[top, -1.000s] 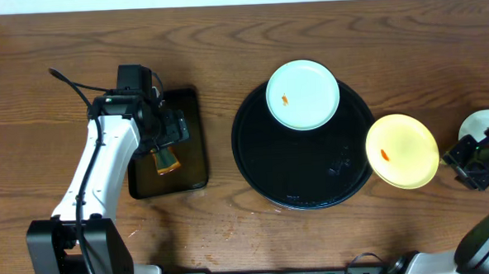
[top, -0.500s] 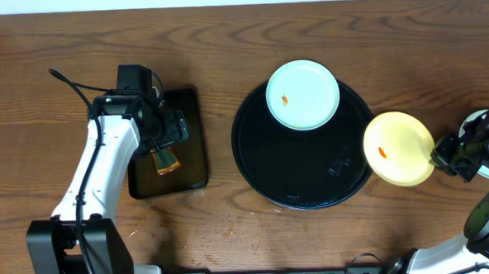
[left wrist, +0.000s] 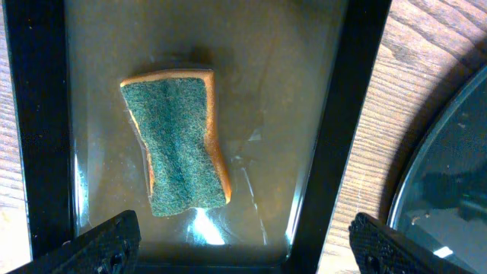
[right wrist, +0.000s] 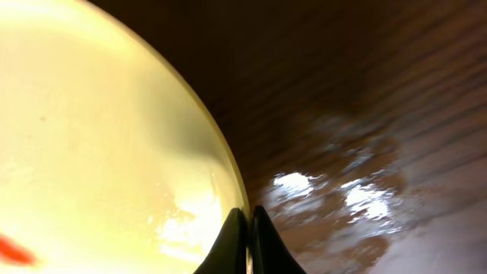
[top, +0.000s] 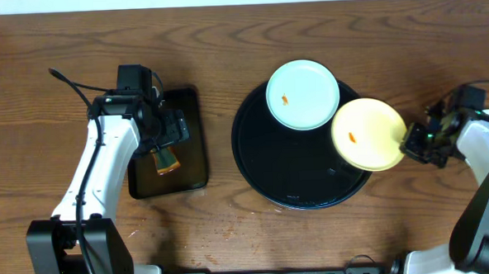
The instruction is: Clean dirty plates on tray and stack at the side
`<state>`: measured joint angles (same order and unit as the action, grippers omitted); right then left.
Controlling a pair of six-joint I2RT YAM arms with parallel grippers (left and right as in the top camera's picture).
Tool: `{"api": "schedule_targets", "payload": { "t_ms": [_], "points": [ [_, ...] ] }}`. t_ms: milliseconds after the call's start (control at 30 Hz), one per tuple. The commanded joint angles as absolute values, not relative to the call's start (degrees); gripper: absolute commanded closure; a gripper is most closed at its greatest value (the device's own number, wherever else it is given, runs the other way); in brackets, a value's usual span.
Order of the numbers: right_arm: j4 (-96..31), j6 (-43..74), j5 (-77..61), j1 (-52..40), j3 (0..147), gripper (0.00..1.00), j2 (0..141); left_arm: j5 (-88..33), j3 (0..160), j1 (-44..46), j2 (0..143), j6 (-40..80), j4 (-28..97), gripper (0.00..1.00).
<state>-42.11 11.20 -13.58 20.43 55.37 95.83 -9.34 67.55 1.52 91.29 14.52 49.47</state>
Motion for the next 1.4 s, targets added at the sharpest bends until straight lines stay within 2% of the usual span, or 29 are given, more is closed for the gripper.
{"api": "schedule_targets", "payload": {
  "t_ms": [0, 400, 467, 500, 633, 1033, 1233, 1367],
  "points": [
    [-44.1, 10.2, -13.3, 14.8, 55.0, 0.99, 89.8, -9.8, 68.6, 1.5, 91.3, 14.0, 49.6, 0.11],
    [-52.8, 17.6, -11.3, -4.3, 54.9, 0.99, 87.2, -9.8, 68.6, 1.5, 91.3, 14.0, 49.6, 0.11],
    [-52.9, 18.2, -7.4, -5.3, 54.9, 0.73, 87.2, -9.8, 68.6, 1.5, 91.3, 14.0, 49.6, 0.11],
    [-51.4, 16.5, -5.5, -5.1, 54.9, 0.69, 87.2, -9.8, 68.6, 1.5, 91.3, 14.0, 49.6, 0.11],
    [-43.5, 2.2, -10.4, -4.5, 54.8, 0.67, 87.5, -9.8, 68.6, 1.5, 91.3, 14.0, 49.6, 0.11],
    [-37.7, 0.6, -12.2, -4.6, 51.2, 0.75, 96.9, -9.8, 68.6, 1.5, 91.3, 14.0, 49.6, 0.11],
    [-33.0, 9.3, -10.8, -4.6, 50.1, 0.98, 100.2, -9.8, 68.6, 1.5, 91.3, 14.0, 49.6, 0.11],
    [-29.9, 17.3, -9.4, -4.6, 49.0, 0.99, 102.6, -9.9, 68.6, 1.5, 91.3, 14.1, 46.6, 0.11]
  ]
}}
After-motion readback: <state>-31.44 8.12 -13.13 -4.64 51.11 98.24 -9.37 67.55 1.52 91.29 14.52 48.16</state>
